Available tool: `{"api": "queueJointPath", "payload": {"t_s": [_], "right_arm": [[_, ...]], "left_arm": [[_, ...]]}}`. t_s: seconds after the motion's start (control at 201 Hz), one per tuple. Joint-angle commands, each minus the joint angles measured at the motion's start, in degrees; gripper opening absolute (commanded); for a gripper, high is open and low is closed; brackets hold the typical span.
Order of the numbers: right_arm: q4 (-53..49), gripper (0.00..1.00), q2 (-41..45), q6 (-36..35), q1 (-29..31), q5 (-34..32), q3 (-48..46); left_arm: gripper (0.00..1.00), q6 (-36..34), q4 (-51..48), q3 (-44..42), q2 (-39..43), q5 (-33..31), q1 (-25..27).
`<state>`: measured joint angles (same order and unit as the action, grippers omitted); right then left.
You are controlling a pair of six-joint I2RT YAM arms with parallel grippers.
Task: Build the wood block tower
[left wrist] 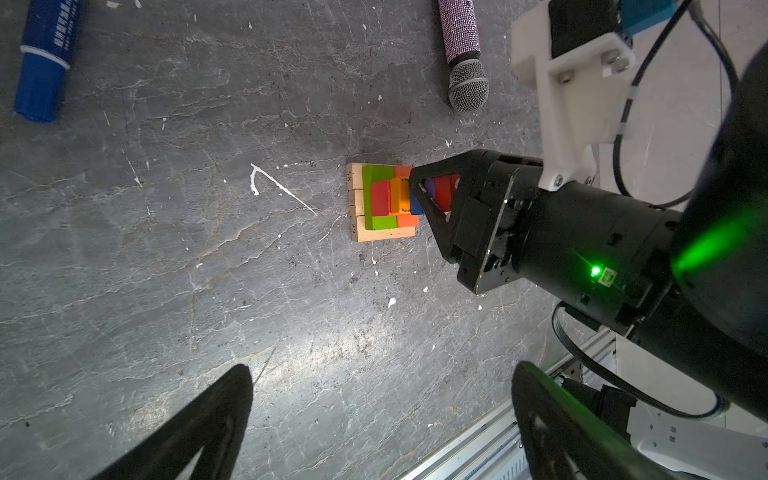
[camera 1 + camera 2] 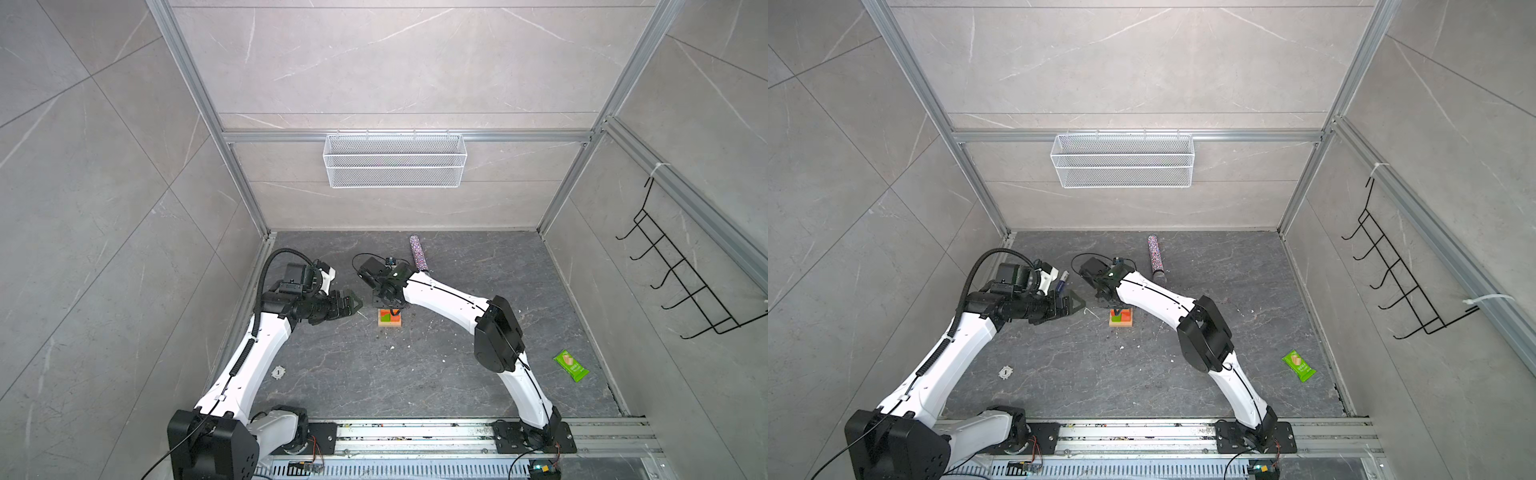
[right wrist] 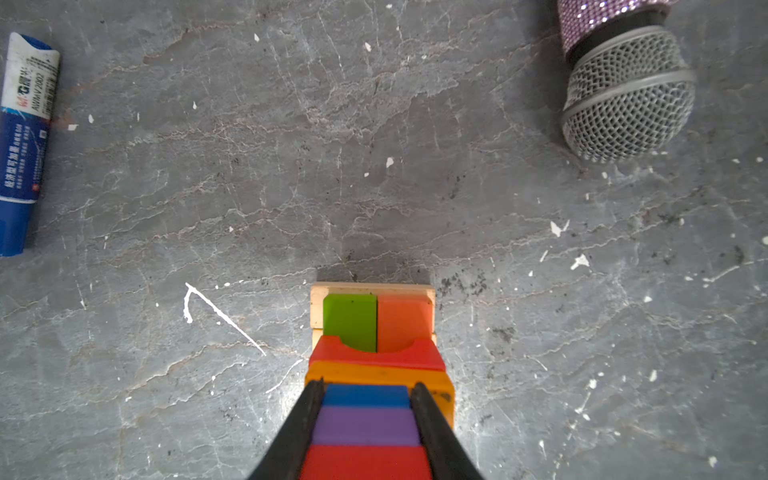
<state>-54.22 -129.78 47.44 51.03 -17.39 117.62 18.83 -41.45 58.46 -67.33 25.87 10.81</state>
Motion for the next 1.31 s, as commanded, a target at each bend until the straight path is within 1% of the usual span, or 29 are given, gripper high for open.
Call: {"api": "queueJointPath", "payload": {"t_s": [0.0,0.478,0.667,0.782,0.881,1.041,1.304], "right_arm": [[-1.85,0.06,-1.53,0.91,-0.19,-1.11,0.32],[-2.47,0.06,-0.85,1.17,-0.14,-2.26,-0.12],[-2.31,0.07,-0.74,1.17,-0.15,-2.14,-0.43],[-2.03,0.09,-0.82,0.91,-0.19,-1.74,-0.45],[-1.78,0.14,-0.78,0.70,-0.15,-1.62,-0.37],[-1.59,0.25,-0.65,0.30,-0.14,-1.60,-0.08],[-1.77,0.39,-0.35,-1.03,-0.14,-1.38,1.36]], "left_arm": [[0.99,-0.64,1.13,-0.15,0.88,1.47,-0.37],[0.99,-0.58,1.23,-0.24,0.97,1.47,-0.35],[0.99,-0.56,1.26,-0.18,0.88,1.43,-0.39],[0.99,-0.55,1.16,-0.26,0.95,1.41,-0.37],[0.99,-0.55,1.27,-0.21,0.89,1.44,-0.38],[0.99,-0.59,1.20,-0.18,0.88,1.45,-0.37],[0.99,-0.64,1.24,-0.18,0.89,1.37,-0.38]]}}
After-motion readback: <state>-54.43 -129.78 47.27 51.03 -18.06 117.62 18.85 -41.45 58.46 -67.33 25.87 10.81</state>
